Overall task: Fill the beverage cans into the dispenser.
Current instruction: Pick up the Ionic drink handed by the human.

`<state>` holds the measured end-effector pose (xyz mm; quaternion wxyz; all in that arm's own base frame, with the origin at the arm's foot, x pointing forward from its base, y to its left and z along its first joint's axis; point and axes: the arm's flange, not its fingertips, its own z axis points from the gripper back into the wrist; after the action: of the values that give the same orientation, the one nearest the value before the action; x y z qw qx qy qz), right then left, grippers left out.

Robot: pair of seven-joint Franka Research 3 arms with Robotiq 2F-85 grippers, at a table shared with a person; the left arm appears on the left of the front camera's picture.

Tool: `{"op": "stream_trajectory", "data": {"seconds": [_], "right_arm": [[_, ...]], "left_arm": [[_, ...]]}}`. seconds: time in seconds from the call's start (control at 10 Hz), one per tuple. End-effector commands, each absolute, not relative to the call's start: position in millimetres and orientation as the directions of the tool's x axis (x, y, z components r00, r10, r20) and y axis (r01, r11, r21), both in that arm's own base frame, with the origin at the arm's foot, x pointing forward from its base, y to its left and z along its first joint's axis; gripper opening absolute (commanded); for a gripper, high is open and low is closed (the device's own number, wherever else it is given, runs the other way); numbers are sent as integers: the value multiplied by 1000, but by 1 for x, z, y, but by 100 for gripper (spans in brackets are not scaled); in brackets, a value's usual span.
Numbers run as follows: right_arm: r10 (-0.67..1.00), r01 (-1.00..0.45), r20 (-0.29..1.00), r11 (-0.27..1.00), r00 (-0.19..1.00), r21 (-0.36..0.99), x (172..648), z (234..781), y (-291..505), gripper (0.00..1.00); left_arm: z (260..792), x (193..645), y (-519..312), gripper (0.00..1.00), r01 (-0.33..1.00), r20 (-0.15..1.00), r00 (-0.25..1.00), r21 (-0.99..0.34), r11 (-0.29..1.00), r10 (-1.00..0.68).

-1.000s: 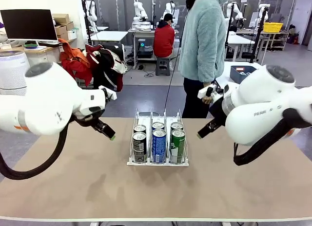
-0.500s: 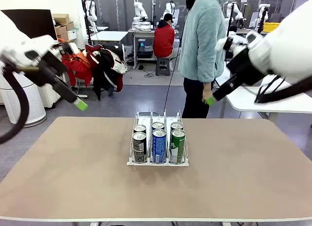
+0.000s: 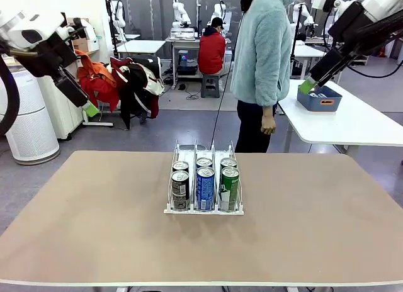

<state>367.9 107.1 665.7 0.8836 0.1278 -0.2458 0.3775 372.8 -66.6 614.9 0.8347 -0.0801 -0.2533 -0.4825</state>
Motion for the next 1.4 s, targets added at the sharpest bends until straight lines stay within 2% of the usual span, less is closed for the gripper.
{"op": "stream_trajectory", "data": {"seconds": [0.0,0.2,0.3,0.4,0.6,0.8,1.1,1.2,1.3], "right_arm": [[632,-763,529,644,566,46,359,657,119,100],[632,-763,529,644,566,46,359,657,119,100],[620,-742,524,669,584,36,363,662,120,100],[593,-758,598,651,539,37,375,679,110,100],[587,-760,622,649,519,21,386,710,107,100],[586,-757,654,652,478,-31,397,744,106,100],[596,-754,646,655,477,-48,405,761,103,100],[580,-742,662,669,474,-54,396,761,107,100],[580,-742,662,669,474,-54,396,761,107,100]], "left_arm": [[617,373,-58,100,846,524,415,79,528,-744],[615,373,-65,100,845,504,409,105,525,-760],[627,374,-65,100,845,574,466,-64,531,-673],[640,382,-62,100,851,641,459,-116,513,-616],[662,395,-63,100,854,686,458,-164,493,-565],[683,401,-70,100,873,687,405,-94,478,-603],[691,396,-74,100,885,682,359,-31,465,-637],[695,400,-77,100,861,693,412,-85,501,-592],[695,400,-77,100,861,693,412,-85,501,-592]]}}
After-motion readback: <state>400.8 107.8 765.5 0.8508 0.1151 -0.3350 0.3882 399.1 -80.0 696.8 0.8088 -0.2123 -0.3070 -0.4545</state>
